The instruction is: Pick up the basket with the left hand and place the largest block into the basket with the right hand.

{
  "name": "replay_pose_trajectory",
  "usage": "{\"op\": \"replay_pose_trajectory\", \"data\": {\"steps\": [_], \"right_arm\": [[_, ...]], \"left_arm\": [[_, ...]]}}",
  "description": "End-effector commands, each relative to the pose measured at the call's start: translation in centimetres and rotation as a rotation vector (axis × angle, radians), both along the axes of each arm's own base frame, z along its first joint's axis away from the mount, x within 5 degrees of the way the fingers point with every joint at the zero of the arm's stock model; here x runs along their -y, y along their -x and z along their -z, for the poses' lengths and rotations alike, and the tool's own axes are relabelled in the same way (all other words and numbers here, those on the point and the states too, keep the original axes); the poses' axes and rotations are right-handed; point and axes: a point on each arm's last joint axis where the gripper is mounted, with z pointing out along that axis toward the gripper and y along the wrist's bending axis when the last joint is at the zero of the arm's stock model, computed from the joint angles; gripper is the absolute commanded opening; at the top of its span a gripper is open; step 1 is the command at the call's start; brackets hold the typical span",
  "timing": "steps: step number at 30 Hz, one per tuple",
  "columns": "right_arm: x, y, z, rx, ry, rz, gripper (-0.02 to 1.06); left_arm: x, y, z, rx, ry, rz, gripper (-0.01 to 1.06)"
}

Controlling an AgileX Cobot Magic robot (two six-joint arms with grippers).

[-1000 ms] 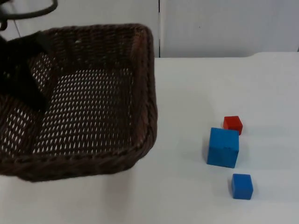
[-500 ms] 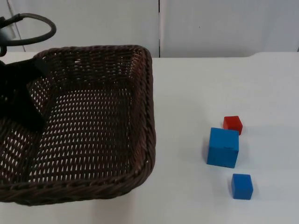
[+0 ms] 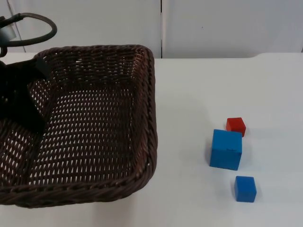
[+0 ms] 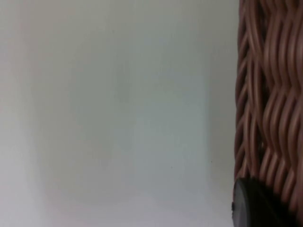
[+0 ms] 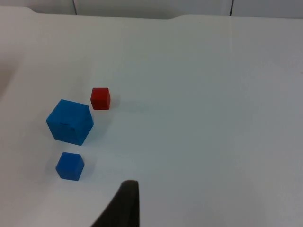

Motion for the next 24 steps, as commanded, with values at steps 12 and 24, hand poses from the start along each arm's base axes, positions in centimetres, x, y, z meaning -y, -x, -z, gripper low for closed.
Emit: {"op": "replay_pose_trajectory", "data": {"steps": [12,24], "right_arm": [[0.0,-0.6,-0.6,-0.003,-0.004,0.012,1.05],[-0.3,-4.6,-5.4,0.022,-0.008,0.016,1.05]], "left_arm": [[0.2,0.1,-0.6,0.019,0.029,-0.018,0.0],[0.2,0.1,-0.6,0.019,0.029,-0.018,0.0]]}}
